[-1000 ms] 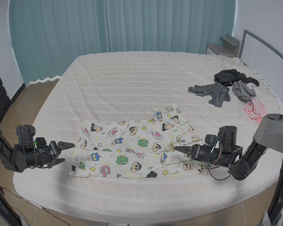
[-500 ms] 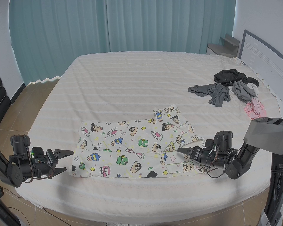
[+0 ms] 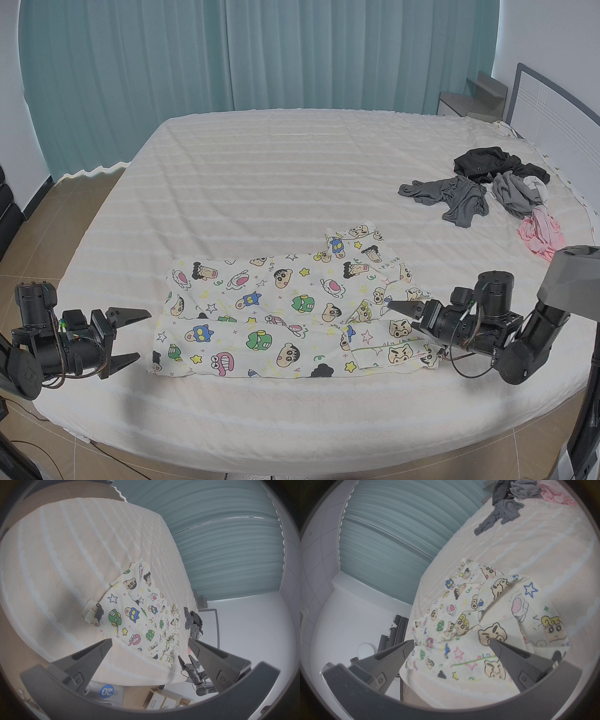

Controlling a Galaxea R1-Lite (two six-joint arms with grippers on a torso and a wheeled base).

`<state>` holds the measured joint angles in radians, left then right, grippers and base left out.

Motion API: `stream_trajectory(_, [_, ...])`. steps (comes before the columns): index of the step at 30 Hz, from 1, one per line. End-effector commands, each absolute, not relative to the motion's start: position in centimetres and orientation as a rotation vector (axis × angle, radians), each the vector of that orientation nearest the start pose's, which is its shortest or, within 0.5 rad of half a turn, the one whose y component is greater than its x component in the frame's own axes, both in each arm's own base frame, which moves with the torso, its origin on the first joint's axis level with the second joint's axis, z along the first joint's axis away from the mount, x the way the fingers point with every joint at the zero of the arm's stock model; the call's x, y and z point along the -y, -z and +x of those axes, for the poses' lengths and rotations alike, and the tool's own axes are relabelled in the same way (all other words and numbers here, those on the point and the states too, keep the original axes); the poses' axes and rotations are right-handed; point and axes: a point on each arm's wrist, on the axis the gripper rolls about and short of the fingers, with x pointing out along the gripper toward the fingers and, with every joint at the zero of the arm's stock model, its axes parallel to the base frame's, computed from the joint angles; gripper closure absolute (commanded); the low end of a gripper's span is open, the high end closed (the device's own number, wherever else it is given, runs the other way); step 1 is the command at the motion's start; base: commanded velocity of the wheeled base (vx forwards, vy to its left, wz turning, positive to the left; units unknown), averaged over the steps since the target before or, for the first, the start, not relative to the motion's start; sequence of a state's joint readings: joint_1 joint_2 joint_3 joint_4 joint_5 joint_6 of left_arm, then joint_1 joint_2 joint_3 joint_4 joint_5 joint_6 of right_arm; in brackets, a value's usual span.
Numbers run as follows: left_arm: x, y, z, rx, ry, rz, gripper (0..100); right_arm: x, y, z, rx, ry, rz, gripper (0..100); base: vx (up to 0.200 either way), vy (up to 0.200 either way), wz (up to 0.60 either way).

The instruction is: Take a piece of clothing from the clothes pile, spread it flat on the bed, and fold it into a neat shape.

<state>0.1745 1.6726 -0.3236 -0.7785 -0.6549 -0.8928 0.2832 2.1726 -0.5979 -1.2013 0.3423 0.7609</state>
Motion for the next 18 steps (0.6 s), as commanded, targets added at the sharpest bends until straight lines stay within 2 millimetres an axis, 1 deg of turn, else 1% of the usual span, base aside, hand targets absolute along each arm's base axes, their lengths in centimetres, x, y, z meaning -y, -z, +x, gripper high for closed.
stream_trajectory(1, [-2.5,-9.8,22.0,-0.695,0.213,-1.106,0,-9.4,-8.4,27.5,-0.491,-0.507,0.746,0,0.2,0.0,0.0])
stream_trajectory(4, [-2.5,-9.7,22.0,-0.699,0.21,-1.107,0,-8.9,-9.1,25.8,-0.485,-0.51,0.746,0,0.2,0.0,0.0])
stream_trajectory(6, [-2.5,-9.6,21.9,-0.701,0.208,-1.109,0,-8.7,-9.1,25.1,-0.495,-0.507,0.746,0,0.2,0.0,0.0])
stream_trajectory(8, [-2.5,-9.5,21.9,-0.706,0.207,-1.11,0,-8.8,-8.9,24.8,-0.505,-0.508,0.742,0,0.2,0.0,0.0])
stream_trajectory(12, [-2.5,-9.5,22.0,-0.704,0.204,-1.109,0,-9.3,-9.5,24.2,-0.499,-0.54,0.737,0,0.2,0.0,0.0])
stream_trajectory(18, [-2.5,-9.4,22.0,-0.708,0.201,-1.113,0,-9.9,-9.2,23.6,-0.524,-0.559,0.729,0,0.0,0.0,0.0])
